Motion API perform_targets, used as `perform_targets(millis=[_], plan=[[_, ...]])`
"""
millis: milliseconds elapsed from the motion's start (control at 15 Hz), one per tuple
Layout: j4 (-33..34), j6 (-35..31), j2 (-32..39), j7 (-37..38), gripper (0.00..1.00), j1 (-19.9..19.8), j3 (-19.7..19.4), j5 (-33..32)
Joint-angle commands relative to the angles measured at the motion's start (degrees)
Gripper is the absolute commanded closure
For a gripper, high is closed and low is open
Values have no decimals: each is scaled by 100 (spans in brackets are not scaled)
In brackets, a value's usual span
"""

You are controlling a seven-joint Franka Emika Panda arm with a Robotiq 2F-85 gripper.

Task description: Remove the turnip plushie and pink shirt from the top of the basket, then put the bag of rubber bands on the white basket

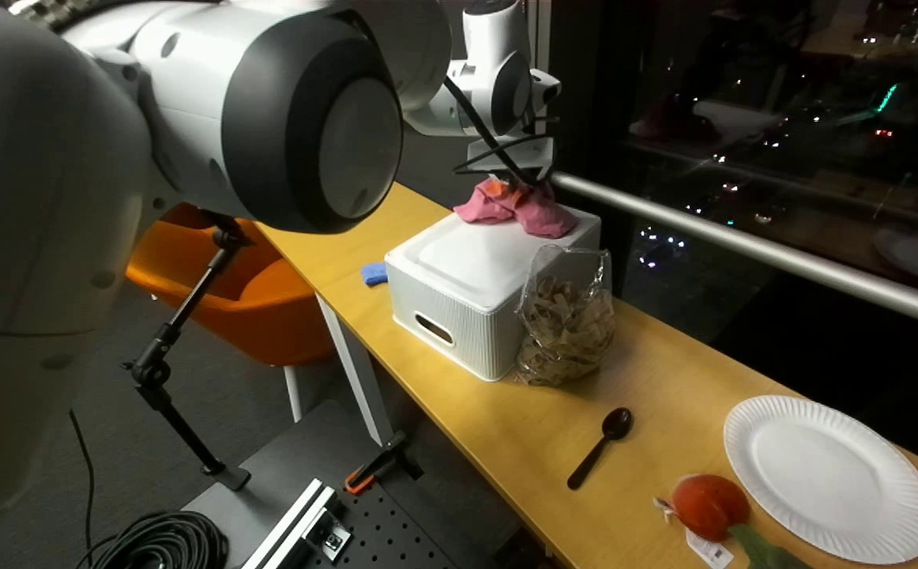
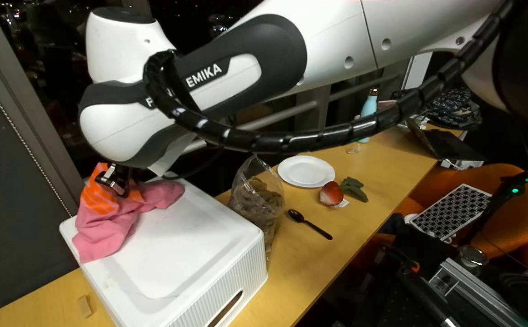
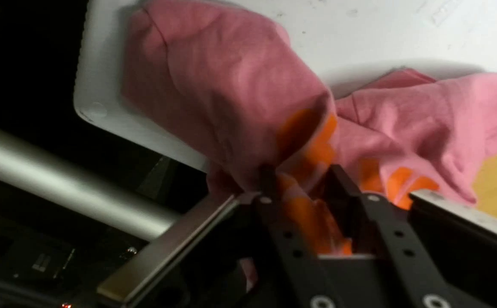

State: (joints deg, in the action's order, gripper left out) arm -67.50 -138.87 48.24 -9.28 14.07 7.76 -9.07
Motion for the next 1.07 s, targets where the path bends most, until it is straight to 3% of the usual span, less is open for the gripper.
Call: perform_targets(millis=[0, 67, 533, 1000], plan=[[196, 144, 29, -214, 95, -100, 178, 279], [202, 159, 18, -214, 100, -103, 185, 314], [-58, 555, -429, 31, 99, -110, 96, 338], [-690, 1303, -1800, 819, 99, 40, -224, -17]])
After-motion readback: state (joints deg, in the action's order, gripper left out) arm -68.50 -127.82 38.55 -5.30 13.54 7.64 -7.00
